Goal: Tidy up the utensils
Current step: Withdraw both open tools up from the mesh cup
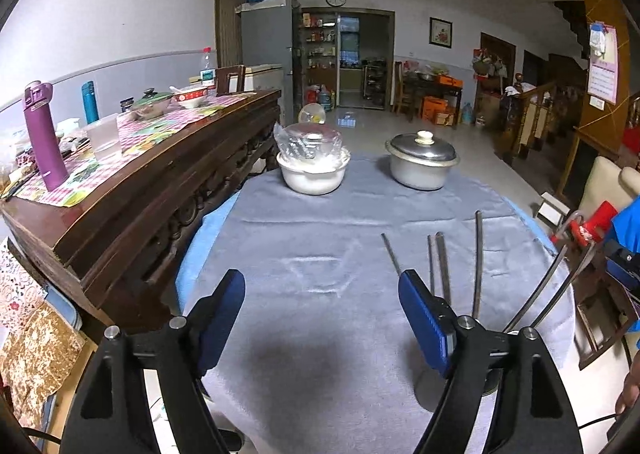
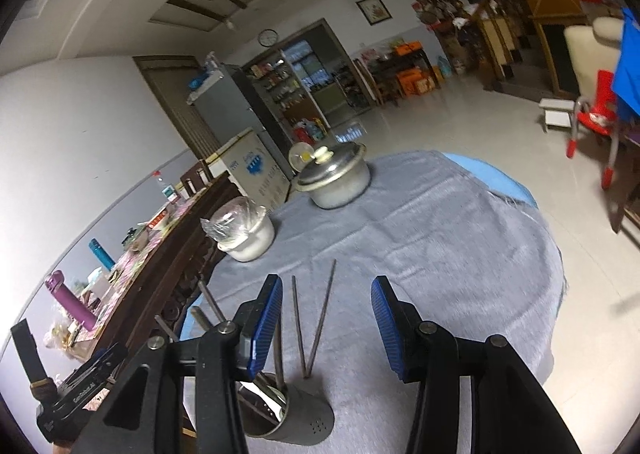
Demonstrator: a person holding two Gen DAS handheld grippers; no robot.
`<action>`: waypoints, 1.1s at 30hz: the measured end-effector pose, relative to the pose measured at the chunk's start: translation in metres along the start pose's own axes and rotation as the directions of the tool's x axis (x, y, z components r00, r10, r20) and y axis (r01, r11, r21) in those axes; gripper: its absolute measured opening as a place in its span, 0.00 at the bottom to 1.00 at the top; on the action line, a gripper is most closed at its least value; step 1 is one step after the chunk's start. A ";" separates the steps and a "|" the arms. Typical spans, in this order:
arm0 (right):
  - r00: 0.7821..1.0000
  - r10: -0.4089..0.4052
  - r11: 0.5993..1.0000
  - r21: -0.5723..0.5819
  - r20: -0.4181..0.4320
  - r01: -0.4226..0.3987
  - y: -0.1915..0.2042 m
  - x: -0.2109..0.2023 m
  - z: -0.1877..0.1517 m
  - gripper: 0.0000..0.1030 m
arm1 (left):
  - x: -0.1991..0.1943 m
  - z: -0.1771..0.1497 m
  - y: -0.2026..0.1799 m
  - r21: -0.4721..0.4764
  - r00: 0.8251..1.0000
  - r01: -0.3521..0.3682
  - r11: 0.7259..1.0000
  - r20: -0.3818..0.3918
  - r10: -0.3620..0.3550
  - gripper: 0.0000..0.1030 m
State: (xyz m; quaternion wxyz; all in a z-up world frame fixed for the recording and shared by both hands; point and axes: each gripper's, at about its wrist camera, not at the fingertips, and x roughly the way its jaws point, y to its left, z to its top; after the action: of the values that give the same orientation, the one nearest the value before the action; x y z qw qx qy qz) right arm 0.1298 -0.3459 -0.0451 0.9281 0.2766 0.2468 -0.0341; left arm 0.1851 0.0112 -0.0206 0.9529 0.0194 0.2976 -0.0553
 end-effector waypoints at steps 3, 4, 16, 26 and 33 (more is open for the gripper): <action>1.000 -0.015 1.000 0.011 -0.021 0.016 -0.004 0.003 -0.003 0.49 | 0.003 -0.004 0.001 0.017 0.999 -0.042 0.999 -0.013 0.042 0.78; 0.999 -0.020 1.000 0.013 -0.027 0.020 -0.005 0.004 -0.004 0.50 | 0.004 -0.005 0.002 0.021 0.998 -0.053 0.998 -0.019 0.054 0.78; 0.996 -0.046 0.998 0.027 -0.075 0.048 -0.007 0.018 -0.012 0.55 | 0.020 -0.015 0.021 -0.020 0.995 -0.078 0.997 -0.072 0.076 0.78; 0.994 -0.064 0.997 0.028 -0.083 0.067 -0.007 0.024 -0.013 0.55 | 0.029 -0.018 0.021 -0.017 0.991 -0.094 0.995 -0.092 0.092 0.78; 0.993 -0.078 0.996 0.029 -0.088 0.081 -0.010 0.029 -0.014 0.56 | 0.040 -0.022 0.022 -0.011 0.984 -0.136 0.991 -0.121 0.133 0.78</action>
State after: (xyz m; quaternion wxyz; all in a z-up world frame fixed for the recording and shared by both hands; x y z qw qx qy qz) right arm 0.1471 -0.3447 -0.0737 0.9098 0.2826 0.2973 -0.0631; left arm 0.2080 0.0312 -0.0613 0.9350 0.0335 0.3529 0.0133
